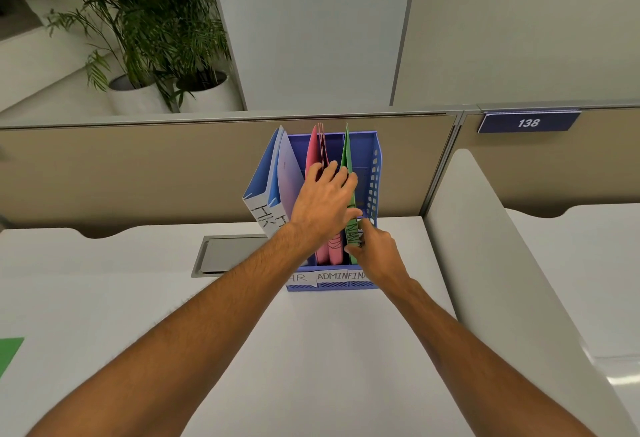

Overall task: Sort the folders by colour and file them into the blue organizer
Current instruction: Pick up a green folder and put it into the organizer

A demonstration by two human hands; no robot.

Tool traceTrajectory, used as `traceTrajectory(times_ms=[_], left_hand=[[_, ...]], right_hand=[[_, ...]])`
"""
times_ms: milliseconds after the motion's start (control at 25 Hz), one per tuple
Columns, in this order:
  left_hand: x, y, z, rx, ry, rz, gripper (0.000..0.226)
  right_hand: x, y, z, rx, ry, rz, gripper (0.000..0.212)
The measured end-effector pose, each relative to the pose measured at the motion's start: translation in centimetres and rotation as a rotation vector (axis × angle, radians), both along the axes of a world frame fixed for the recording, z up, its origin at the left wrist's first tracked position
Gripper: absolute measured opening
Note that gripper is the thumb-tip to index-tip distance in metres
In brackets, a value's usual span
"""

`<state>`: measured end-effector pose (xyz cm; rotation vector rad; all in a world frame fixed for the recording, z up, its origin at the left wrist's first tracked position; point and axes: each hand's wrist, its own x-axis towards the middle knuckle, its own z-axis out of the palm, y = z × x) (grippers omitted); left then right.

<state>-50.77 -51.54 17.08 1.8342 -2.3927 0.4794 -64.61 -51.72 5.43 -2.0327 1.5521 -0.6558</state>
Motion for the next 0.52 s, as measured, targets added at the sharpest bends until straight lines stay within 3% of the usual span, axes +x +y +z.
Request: traceTrajectory(times_ms=[120, 280, 520], left_hand=[[-0.2, 0.5, 0.2, 0.057, 0.01, 0.014, 0.081], [-0.2, 2.7, 0.8, 0.102, 0.112, 0.009, 0.085], [2.9, 10.5, 1.7, -0.056, 0.35, -0.017, 0.054]], right_hand=[[-1.0, 0.6, 0.5, 0.044, 0.045, 0.022, 0.055], [-2.4, 2.0, 2.0, 0.063, 0.072, 0.06, 0.042], [-2.9, 5.6, 5.5, -0.016, 0.046, 0.091, 0.023]])
